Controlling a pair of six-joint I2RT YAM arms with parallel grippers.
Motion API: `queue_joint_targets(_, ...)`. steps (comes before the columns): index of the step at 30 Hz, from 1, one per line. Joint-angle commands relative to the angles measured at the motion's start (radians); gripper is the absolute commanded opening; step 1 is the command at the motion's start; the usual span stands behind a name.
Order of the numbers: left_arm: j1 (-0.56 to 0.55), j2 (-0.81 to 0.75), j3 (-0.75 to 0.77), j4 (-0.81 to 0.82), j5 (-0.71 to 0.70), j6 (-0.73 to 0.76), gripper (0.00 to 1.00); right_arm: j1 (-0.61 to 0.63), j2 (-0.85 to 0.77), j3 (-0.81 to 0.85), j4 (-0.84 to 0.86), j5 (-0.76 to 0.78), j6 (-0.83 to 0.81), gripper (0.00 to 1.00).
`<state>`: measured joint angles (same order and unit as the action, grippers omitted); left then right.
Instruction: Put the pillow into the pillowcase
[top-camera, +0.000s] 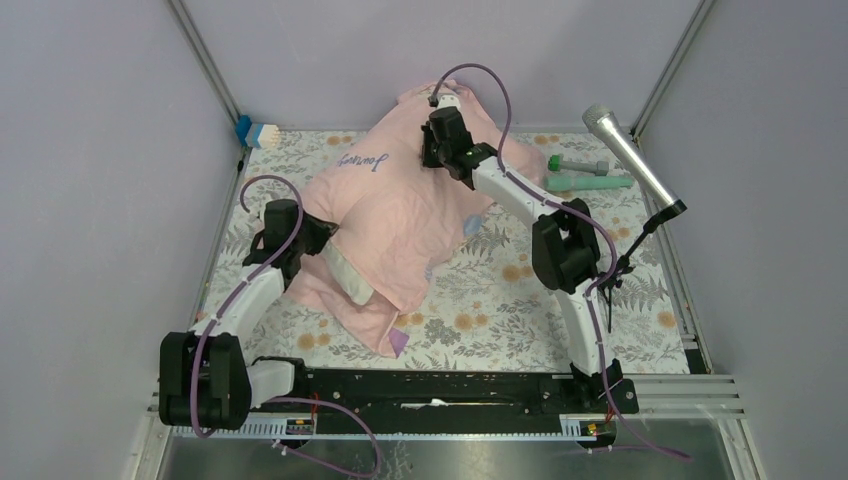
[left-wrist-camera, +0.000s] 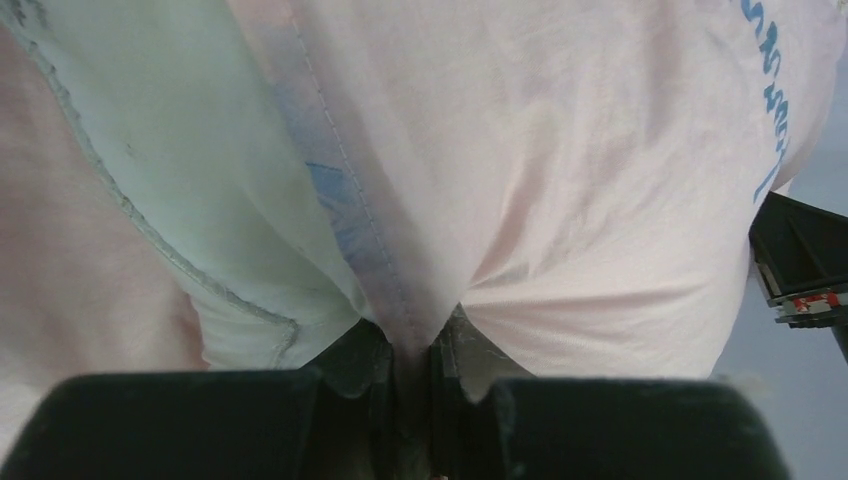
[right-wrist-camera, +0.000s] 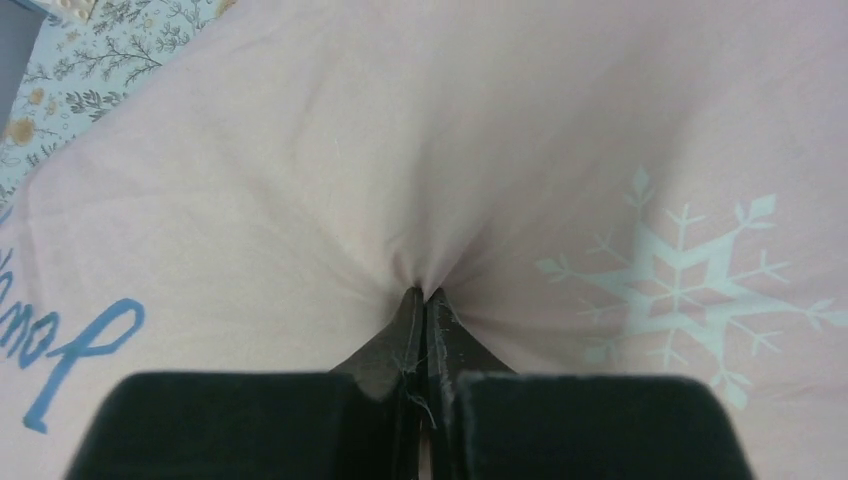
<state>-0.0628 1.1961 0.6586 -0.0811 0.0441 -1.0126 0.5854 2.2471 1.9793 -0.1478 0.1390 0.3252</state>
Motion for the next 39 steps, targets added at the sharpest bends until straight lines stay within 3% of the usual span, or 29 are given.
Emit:
queue_joint_targets(1,0.002,-0.014,-0.038,-0.038,0.005,-0.001,0.00,0.054,-0.057,0.114,-0.122,-0.032,-0.028,0.00)
queue_joint_targets(8,0.019,-0.131,-0.031,-0.093,-0.013,0.007,0.00,0.185,-0.106,0.353,-0.341,0.112,-0.109,0.00)
queue_joint_targets(15,0.021,-0.181,0.003,-0.100,0.049,0.031,0.00,0.220,-0.202,0.381,-0.435,0.190,-0.110,0.00)
queue_joint_targets(20,-0.018,-0.179,0.041,-0.054,0.130,0.016,0.00,0.220,-0.317,0.279,-0.440,0.260,-0.129,0.00)
queue_joint_targets(26,-0.224,-0.147,0.130,-0.046,0.014,-0.023,0.00,0.212,-0.414,0.163,-0.429,0.346,-0.178,0.00)
queue_joint_targets(31,-0.343,-0.102,0.162,-0.012,-0.088,-0.052,0.00,0.156,-0.525,-0.047,-0.300,0.264,-0.196,0.00)
queue_joint_targets(39,-0.439,0.064,0.221,0.076,-0.113,-0.073,0.00,0.069,-0.598,-0.173,-0.247,0.235,-0.204,0.00)
